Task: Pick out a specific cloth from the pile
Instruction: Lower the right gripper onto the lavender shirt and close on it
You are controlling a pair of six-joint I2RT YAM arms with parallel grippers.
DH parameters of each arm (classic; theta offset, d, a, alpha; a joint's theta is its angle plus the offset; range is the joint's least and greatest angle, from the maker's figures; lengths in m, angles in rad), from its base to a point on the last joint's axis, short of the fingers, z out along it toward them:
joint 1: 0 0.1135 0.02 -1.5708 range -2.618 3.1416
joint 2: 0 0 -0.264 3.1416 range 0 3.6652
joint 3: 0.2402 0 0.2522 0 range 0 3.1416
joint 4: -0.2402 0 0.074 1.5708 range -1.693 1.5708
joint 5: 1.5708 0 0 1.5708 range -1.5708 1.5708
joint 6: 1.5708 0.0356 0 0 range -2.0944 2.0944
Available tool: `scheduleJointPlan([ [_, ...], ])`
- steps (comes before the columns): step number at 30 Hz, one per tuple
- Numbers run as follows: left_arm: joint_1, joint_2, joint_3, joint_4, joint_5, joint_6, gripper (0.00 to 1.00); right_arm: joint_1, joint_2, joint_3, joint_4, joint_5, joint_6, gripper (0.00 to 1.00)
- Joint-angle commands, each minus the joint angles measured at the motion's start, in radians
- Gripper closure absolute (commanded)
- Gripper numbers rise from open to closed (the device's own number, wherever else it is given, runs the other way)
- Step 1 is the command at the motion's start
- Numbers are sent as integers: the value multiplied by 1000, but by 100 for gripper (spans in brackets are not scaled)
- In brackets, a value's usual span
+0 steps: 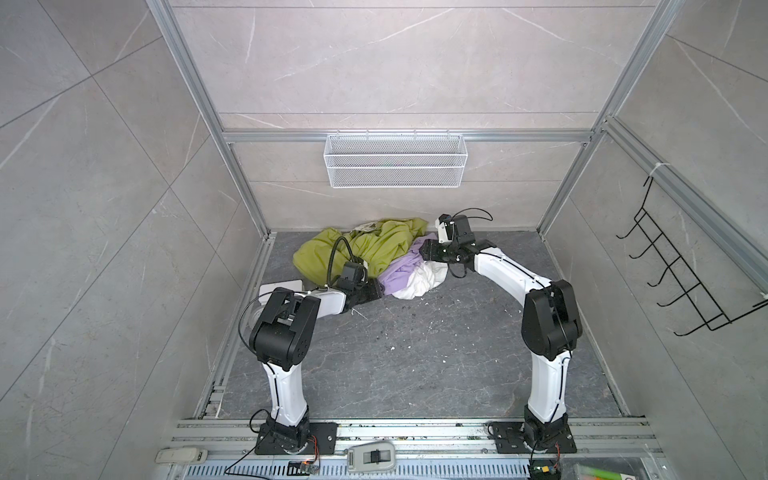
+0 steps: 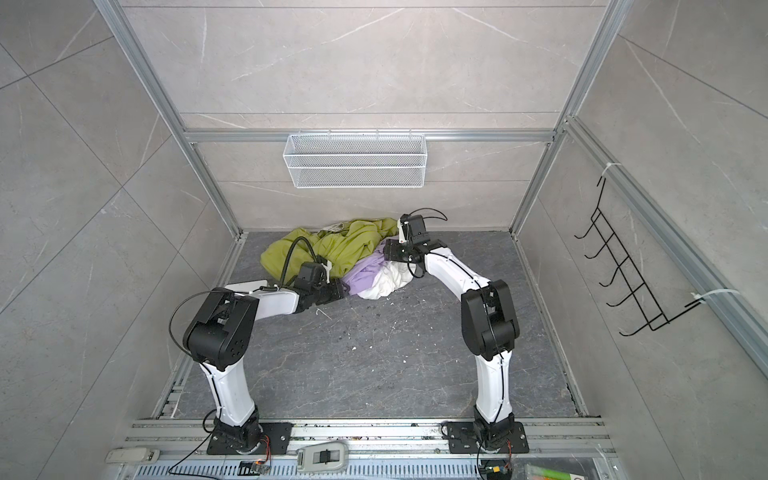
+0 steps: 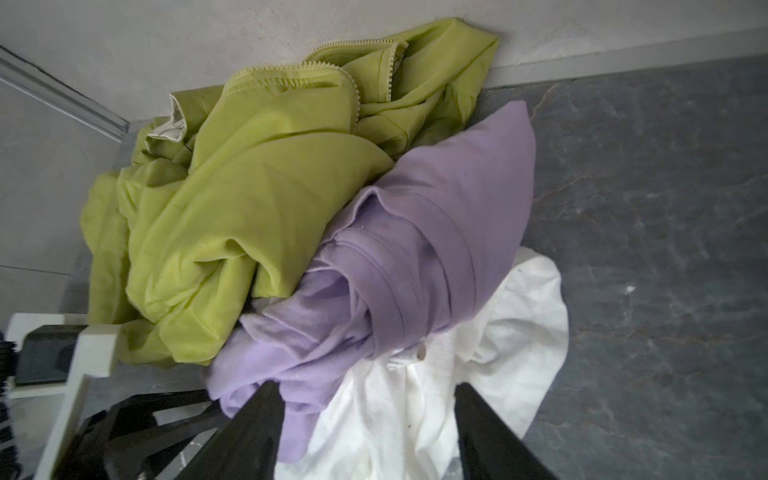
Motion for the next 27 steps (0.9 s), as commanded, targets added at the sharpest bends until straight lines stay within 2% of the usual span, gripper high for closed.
scheduleJointPlan([
  [1, 2, -13, 28, -9, -9, 29, 52, 19, 54, 114, -134, 113, 48, 46],
  [10, 2, -8, 26, -3, -2, 23, 52, 58, 244, 457, -439, 261, 185, 46],
  [19, 2, -7, 22, 2, 3, 19, 52, 92, 507, 934, -745, 274, 192, 48],
  [22, 2, -7, 21, 4, 5, 20, 52, 92, 564, 1009, -780, 253, 185, 57],
  [27, 2, -8, 22, 5, 8, 20, 52, 93, 564, 998, -771, 239, 180, 72],
])
